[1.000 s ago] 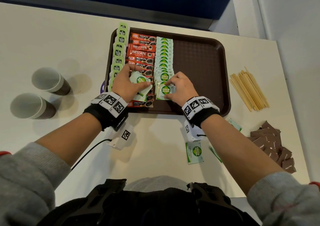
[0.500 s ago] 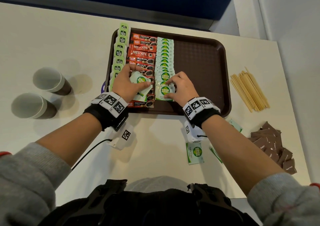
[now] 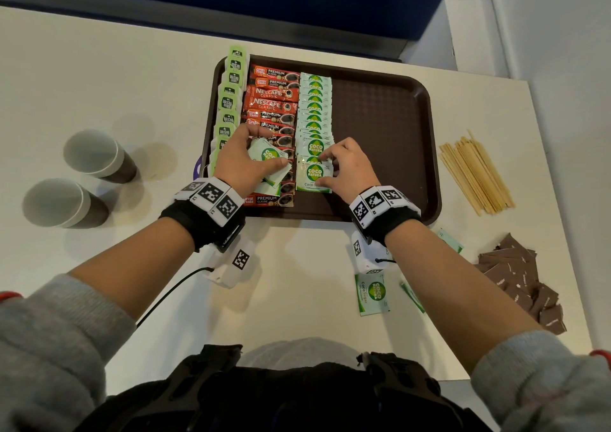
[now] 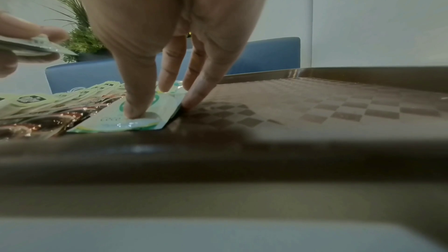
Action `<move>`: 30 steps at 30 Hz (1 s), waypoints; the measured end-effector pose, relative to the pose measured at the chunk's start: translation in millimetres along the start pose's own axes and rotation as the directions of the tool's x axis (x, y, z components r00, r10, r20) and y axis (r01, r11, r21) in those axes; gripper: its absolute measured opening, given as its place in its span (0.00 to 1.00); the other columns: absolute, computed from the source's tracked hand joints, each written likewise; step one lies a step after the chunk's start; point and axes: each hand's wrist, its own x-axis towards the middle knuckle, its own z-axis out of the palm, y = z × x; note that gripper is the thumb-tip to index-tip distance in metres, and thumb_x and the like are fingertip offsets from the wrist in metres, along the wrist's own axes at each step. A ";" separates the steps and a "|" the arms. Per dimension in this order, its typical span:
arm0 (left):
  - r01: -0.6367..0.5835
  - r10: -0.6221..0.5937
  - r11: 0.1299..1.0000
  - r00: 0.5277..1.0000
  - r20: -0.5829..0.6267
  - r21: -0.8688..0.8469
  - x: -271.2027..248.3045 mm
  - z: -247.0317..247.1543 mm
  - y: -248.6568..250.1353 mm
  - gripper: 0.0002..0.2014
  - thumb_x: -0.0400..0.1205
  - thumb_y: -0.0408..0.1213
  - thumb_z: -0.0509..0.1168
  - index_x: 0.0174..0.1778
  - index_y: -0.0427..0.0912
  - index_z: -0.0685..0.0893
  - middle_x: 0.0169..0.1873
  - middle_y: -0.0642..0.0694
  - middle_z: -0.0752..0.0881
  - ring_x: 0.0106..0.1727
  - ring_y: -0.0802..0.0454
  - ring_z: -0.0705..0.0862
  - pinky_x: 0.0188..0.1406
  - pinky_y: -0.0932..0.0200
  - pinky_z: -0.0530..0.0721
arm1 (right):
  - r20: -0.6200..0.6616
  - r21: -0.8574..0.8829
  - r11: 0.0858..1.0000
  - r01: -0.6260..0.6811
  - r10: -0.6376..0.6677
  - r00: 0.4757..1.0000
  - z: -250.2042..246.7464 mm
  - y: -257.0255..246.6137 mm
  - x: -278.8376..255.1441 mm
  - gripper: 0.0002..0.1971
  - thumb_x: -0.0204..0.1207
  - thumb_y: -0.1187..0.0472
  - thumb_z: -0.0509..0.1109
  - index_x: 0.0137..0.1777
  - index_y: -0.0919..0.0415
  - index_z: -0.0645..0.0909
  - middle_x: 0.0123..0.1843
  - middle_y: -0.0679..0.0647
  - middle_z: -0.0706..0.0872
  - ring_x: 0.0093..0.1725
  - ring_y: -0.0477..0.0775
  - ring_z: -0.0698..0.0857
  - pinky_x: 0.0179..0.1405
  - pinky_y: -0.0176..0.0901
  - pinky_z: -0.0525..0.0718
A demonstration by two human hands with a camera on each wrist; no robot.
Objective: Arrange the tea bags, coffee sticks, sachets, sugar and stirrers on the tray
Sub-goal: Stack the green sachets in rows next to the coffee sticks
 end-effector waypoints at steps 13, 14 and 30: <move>-0.074 0.074 0.997 0.996 0.038 -0.017 -2.9 5.6 -0.6 0.25 0.68 0.34 0.80 0.56 0.46 0.76 0.42 0.60 0.80 0.40 0.67 0.80 0.38 0.79 0.77 | -0.055 0.150 0.982 0.114 -0.107 0.993 -12.8 -27.2 -1.4 0.14 0.75 0.49 0.72 0.52 0.60 0.85 0.46 0.49 0.82 0.40 0.39 0.77 0.40 0.23 0.73; -0.079 0.080 0.997 0.996 0.047 -0.018 -3.4 6.3 -0.5 0.26 0.67 0.34 0.81 0.57 0.44 0.77 0.42 0.60 0.80 0.39 0.69 0.79 0.36 0.81 0.75 | -0.018 0.201 0.974 0.104 -0.103 0.995 -14.1 -32.4 -1.9 0.13 0.75 0.50 0.72 0.50 0.60 0.86 0.42 0.48 0.83 0.37 0.38 0.77 0.36 0.22 0.73; -0.102 0.097 0.994 0.988 0.124 0.039 -4.1 9.5 -4.2 0.09 0.77 0.41 0.73 0.49 0.49 0.81 0.47 0.51 0.86 0.51 0.49 0.86 0.57 0.47 0.85 | 0.078 0.271 0.957 0.107 -0.133 0.988 -24.8 -34.6 2.3 0.04 0.76 0.60 0.72 0.47 0.52 0.80 0.39 0.46 0.82 0.41 0.50 0.83 0.44 0.43 0.85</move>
